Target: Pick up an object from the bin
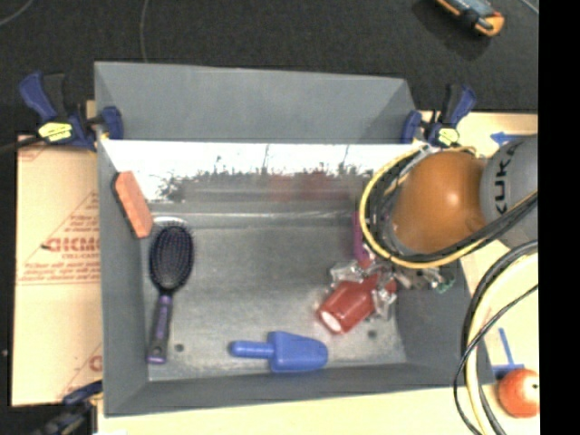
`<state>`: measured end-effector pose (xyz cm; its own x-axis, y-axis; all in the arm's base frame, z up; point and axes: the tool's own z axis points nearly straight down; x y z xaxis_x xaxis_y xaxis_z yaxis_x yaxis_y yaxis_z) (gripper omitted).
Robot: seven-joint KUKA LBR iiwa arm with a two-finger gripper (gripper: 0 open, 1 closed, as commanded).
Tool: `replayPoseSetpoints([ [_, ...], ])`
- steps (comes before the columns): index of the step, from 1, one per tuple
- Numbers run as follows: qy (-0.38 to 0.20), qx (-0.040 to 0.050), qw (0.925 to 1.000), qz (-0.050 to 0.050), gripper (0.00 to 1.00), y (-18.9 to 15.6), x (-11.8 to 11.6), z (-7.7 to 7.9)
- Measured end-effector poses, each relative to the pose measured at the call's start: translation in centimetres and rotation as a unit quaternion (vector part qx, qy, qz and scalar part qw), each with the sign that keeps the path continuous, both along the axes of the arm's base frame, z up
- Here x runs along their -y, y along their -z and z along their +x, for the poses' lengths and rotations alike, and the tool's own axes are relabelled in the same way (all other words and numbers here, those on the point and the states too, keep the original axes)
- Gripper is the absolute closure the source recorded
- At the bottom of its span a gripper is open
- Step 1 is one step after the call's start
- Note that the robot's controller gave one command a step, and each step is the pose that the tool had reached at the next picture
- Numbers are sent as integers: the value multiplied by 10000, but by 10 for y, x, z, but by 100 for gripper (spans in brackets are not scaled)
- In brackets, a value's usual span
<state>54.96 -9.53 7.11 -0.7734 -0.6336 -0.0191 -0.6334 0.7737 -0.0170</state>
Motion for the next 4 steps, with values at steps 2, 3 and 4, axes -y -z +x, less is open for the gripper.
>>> replayPoseSetpoints([
  [2, 6, -2, 10000, 2, 100, 0, 0, 0],
  [3, -68, -8, 10000, -2, 100, 0, 0, -1],
  [4, -1068, 9, 9943, -16, 100, -81, 21, 81],
])
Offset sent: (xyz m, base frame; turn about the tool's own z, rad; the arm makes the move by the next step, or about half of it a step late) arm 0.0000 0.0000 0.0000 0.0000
